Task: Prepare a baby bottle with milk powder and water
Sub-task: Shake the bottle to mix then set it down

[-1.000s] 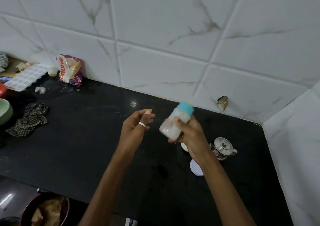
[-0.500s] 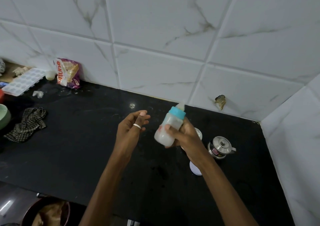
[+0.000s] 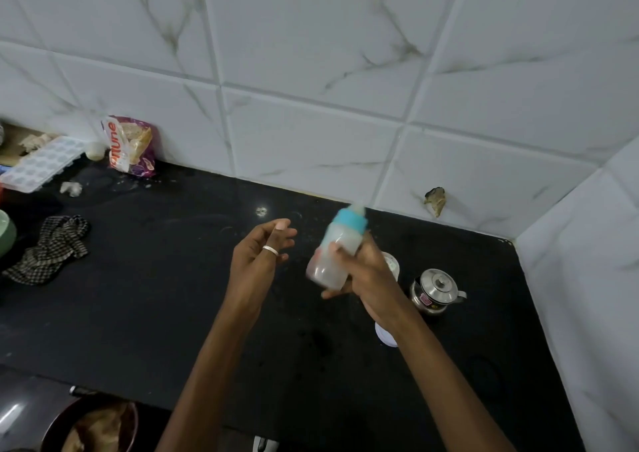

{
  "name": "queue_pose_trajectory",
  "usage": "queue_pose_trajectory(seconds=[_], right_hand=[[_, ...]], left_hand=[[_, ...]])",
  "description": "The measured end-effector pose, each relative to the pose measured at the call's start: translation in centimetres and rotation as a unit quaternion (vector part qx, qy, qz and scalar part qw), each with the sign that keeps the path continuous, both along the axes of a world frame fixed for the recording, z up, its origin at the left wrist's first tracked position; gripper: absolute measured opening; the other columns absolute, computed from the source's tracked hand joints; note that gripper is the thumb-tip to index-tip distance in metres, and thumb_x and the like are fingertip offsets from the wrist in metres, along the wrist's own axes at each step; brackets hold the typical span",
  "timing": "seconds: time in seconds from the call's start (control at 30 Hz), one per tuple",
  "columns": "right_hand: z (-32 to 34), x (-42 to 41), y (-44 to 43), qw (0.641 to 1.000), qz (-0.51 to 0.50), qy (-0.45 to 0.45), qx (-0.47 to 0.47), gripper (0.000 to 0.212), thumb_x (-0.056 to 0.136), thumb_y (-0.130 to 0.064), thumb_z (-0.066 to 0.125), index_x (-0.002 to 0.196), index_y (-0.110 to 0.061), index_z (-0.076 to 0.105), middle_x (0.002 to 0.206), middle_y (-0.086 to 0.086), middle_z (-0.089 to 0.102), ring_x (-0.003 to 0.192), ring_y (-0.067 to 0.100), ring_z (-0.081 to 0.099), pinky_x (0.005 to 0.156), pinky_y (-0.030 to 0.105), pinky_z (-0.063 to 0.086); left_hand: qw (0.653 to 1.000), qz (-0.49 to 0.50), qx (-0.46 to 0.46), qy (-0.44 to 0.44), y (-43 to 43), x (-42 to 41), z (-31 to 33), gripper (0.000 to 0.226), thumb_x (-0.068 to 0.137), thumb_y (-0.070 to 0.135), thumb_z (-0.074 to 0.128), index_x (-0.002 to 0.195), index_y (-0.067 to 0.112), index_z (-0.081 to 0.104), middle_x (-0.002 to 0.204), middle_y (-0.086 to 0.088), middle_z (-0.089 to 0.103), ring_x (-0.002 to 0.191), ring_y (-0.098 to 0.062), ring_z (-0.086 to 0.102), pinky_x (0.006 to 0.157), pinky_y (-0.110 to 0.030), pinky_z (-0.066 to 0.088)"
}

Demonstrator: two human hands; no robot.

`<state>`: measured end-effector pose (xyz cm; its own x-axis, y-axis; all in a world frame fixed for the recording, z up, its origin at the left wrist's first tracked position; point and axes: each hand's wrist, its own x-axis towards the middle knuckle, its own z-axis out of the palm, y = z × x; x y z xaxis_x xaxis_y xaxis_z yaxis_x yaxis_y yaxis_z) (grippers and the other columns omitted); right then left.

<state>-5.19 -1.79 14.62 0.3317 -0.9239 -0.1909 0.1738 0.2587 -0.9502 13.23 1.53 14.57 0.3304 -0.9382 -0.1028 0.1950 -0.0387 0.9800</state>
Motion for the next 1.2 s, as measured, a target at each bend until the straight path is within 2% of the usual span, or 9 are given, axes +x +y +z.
queue_pose_trajectory(seconds=[0.07, 0.2, 0.37, 0.5, 0.63, 0.77, 0.9, 1.07, 1.2], right_hand=[[-0.1, -0.3, 0.0, 0.999, 0.042, 0.012, -0.012, 0.053, 0.089, -0.031, 0.074, 0.135, -0.023, 0.049, 0.13, 0.018, 0.062, 0.108, 0.03, 0.071, 0.061, 0.04, 0.062], [0.4, 0.0, -1.1, 0.991, -0.095, -0.091, 0.023, 0.061, 0.085, -0.034, 0.069, 0.138, -0.013, 0.046, 0.127, 0.019, 0.06, 0.107, 0.029, 0.07, 0.06, 0.038, 0.061], [0.3, 0.2, -1.4, 0.999, 0.033, 0.015, -0.011, 0.058, 0.084, -0.03, 0.075, 0.135, -0.02, 0.048, 0.132, 0.02, 0.06, 0.111, 0.03, 0.07, 0.067, 0.043, 0.062], [0.0, 1.4, -2.2, 0.994, -0.085, -0.059, 0.022, 0.057, 0.083, -0.033, 0.074, 0.132, -0.017, 0.048, 0.126, 0.017, 0.061, 0.107, 0.028, 0.069, 0.063, 0.04, 0.061], [-1.5, 1.2, -1.8, 0.997, 0.055, 0.049, -0.002, 0.054, 0.089, -0.025, 0.076, 0.135, -0.025, 0.047, 0.131, 0.019, 0.061, 0.112, 0.03, 0.069, 0.069, 0.044, 0.062], [-2.3, 1.4, -2.5, 0.995, -0.051, -0.035, 0.073, 0.065, 0.084, -0.027, 0.079, 0.139, -0.018, 0.045, 0.137, 0.023, 0.057, 0.116, 0.036, 0.067, 0.07, 0.046, 0.061], [-3.1, 1.5, -2.3, 0.996, 0.048, 0.06, 0.038, 0.048, 0.092, -0.02, 0.075, 0.132, -0.026, 0.049, 0.136, 0.021, 0.058, 0.118, 0.033, 0.066, 0.072, 0.048, 0.062], [-3.5, 1.7, -2.9, 0.994, -0.046, -0.032, 0.095, 0.068, 0.083, -0.027, 0.079, 0.141, -0.023, 0.044, 0.137, 0.018, 0.056, 0.12, 0.037, 0.064, 0.074, 0.05, 0.061], [-3.7, 1.5, -2.2, 0.993, 0.08, 0.065, 0.062, 0.053, 0.087, -0.022, 0.077, 0.134, -0.024, 0.051, 0.125, 0.009, 0.061, 0.119, 0.032, 0.064, 0.08, 0.056, 0.062]], left_hand=[[1.0, -0.008, -0.002, -0.003, 0.0, 0.0, 0.0, 0.022, 0.1, 0.033, 0.058, 0.115, 0.025, 0.072, 0.108, 0.006, 0.078, 0.102, -0.009, 0.073, 0.091, -0.034, 0.056], [1.0, 0.007, -0.004, 0.0, 0.1, -0.1, -0.1, 0.019, 0.103, 0.031, 0.058, 0.112, 0.025, 0.073, 0.104, 0.006, 0.079, 0.1, -0.008, 0.073, 0.089, -0.033, 0.055], [1.0, -0.007, -0.003, -0.009, 0.0, -0.1, -0.2, 0.022, 0.103, 0.031, 0.057, 0.118, 0.023, 0.071, 0.11, 0.004, 0.078, 0.104, -0.009, 0.072, 0.092, -0.035, 0.057], [1.0, 0.0, 0.0, -0.005, -0.3, -0.2, -0.2, 0.023, 0.103, 0.032, 0.058, 0.118, 0.022, 0.072, 0.109, 0.004, 0.078, 0.104, -0.011, 0.073, 0.093, -0.036, 0.057], [1.0, -0.008, 0.016, 0.003, -0.3, 0.3, -1.4, 0.025, 0.102, 0.033, 0.058, 0.121, 0.023, 0.071, 0.113, 0.003, 0.077, 0.109, -0.015, 0.071, 0.092, -0.036, 0.057], [0.999, 0.008, 0.032, 0.011, -0.2, 0.8, -2.8, 0.022, 0.103, 0.032, 0.059, 0.118, 0.023, 0.072, 0.112, 0.001, 0.078, 0.104, -0.014, 0.071, 0.086, -0.033, 0.055], [0.998, 0.011, 0.053, 0.017, -0.4, 1.1, -4.0, 0.018, 0.104, 0.029, 0.059, 0.115, 0.024, 0.073, 0.111, 0.001, 0.078, 0.102, -0.013, 0.071, 0.085, -0.033, 0.054], [0.997, 0.014, 0.07, 0.018, -0.3, 1.2, -4.7, 0.019, 0.104, 0.028, 0.059, 0.117, 0.022, 0.072, 0.109, 0.004, 0.078, 0.101, -0.012, 0.072, 0.085, -0.031, 0.055], [0.997, 0.012, 0.075, 0.023, -0.6, 1.0, -5.0, 0.02, 0.104, 0.026, 0.06, 0.119, 0.02, 0.071, 0.108, 0.004, 0.078, 0.099, -0.012, 0.072, 0.084, -0.03, 0.055]])
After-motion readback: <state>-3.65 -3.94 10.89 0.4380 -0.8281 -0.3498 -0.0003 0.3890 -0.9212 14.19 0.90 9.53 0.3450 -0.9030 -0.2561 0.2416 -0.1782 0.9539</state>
